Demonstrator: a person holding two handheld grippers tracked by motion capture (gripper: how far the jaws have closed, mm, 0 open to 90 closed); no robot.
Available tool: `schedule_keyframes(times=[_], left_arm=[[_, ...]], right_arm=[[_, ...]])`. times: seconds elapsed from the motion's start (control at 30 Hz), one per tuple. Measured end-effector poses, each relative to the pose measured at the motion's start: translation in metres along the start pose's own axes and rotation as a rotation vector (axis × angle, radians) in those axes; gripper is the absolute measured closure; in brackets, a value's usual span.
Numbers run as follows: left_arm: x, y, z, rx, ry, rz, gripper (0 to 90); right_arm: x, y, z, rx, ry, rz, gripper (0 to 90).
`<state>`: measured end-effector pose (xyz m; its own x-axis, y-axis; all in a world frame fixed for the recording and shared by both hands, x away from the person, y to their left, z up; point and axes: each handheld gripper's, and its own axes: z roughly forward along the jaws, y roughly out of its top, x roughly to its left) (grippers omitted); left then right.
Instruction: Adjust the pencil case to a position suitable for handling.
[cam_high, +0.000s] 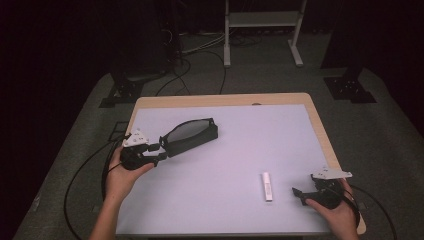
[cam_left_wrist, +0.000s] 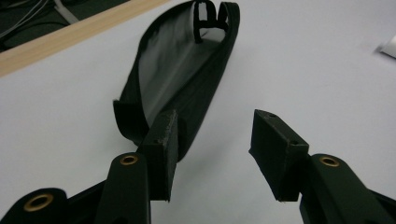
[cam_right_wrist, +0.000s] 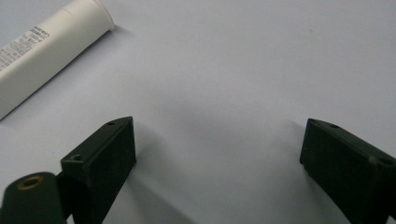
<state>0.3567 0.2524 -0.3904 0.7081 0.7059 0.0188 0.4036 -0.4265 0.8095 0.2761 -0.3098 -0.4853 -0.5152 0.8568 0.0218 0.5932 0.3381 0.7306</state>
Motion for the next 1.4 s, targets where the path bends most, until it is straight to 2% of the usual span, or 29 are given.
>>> schedule_keyframes(times=[0.5,1.2,1.4], left_arm=[[0.014,0.023,0.015,-0.013,-0.001,0.022,54.3],[0.034,0.043,0.053,-0.022,0.007,0.025,57.5],[0.041,0.046,0.064,-0.006,0.009,0.023,58.1]], right_arm=[[0.0,0.0,0.0,-0.001,0.001,0.001,9.7],[0.0,0.0,0.0,0.0,0.001,0.002,9.7],[0.0,0.0,0.0,0.0,0.002,0.002,9.7]])
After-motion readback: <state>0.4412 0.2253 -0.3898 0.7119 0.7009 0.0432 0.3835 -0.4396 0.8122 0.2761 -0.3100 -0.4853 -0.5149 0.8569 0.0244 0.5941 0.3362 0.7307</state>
